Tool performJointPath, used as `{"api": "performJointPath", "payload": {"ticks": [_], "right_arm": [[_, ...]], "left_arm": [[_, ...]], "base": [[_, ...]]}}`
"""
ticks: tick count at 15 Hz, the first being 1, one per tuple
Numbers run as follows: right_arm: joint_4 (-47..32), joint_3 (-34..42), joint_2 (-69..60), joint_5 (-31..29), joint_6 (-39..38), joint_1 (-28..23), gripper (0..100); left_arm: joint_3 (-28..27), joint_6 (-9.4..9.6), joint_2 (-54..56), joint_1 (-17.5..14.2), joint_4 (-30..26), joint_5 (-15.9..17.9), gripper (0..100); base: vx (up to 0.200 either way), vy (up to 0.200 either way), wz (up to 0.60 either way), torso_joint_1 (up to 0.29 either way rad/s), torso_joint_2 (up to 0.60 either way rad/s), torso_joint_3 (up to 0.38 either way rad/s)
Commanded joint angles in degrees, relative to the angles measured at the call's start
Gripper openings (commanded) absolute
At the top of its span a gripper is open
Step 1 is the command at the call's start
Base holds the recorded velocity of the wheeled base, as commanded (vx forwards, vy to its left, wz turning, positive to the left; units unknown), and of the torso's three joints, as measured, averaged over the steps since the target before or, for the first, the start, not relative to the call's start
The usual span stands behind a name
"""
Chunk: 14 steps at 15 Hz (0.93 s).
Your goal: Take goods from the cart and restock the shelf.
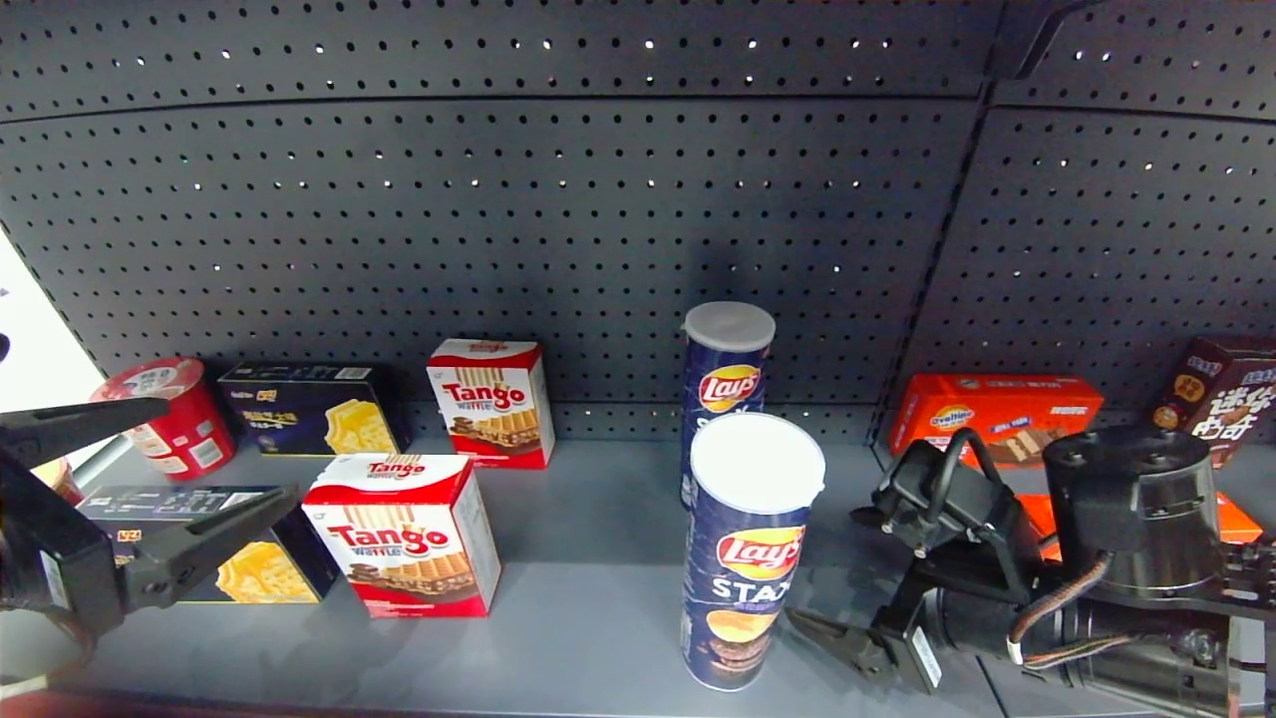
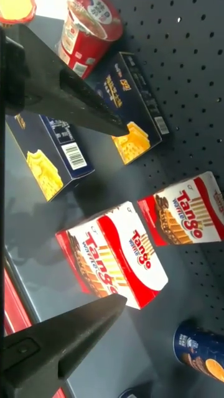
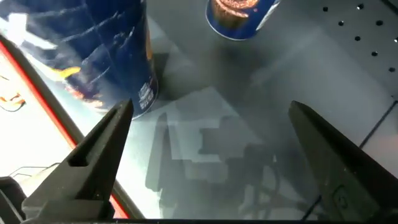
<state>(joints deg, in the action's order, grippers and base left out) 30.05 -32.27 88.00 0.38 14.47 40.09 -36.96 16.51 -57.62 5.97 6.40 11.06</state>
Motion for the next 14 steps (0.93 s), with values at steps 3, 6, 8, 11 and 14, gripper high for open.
{"api": "performJointPath", "payload": {"ticks": [3, 6, 8, 11, 14], "right_arm": [[0.71, -1.66, 2.88, -0.03, 0.12, 0.95, 100], [0.80, -1.66, 3.49, -0.03, 0.03, 1.92, 100], [0.80, -1.75, 3.84, -0.03, 0.03, 2.18, 100], [0.80, -1.66, 3.84, -0.03, 0.03, 2.18, 100], [0.80, -1.48, 3.75, -0.11, -0.06, 2.27, 100]], "left_arm": [[0.75, 0.02, 0.14, 0.00, 0.10, 0.02, 100], [1.01, -0.33, 0.23, 0.00, 0.10, 0.11, 100], [1.01, -0.33, 0.23, 0.00, 0.10, 0.11, 100], [1.45, -0.42, 0.32, 0.00, 0.10, 0.11, 100], [1.81, -0.33, 0.32, -0.08, 0.19, 0.19, 100]], "base": [[0.000, 0.000, 0.00, 0.000, 0.00, 0.000], [0.000, 0.000, 0.00, 0.000, 0.00, 0.000], [0.000, 0.000, 0.00, 0.000, 0.00, 0.000], [0.000, 0.000, 0.00, 0.000, 0.00, 0.000], [0.000, 0.000, 0.00, 0.000, 0.00, 0.000]]}}
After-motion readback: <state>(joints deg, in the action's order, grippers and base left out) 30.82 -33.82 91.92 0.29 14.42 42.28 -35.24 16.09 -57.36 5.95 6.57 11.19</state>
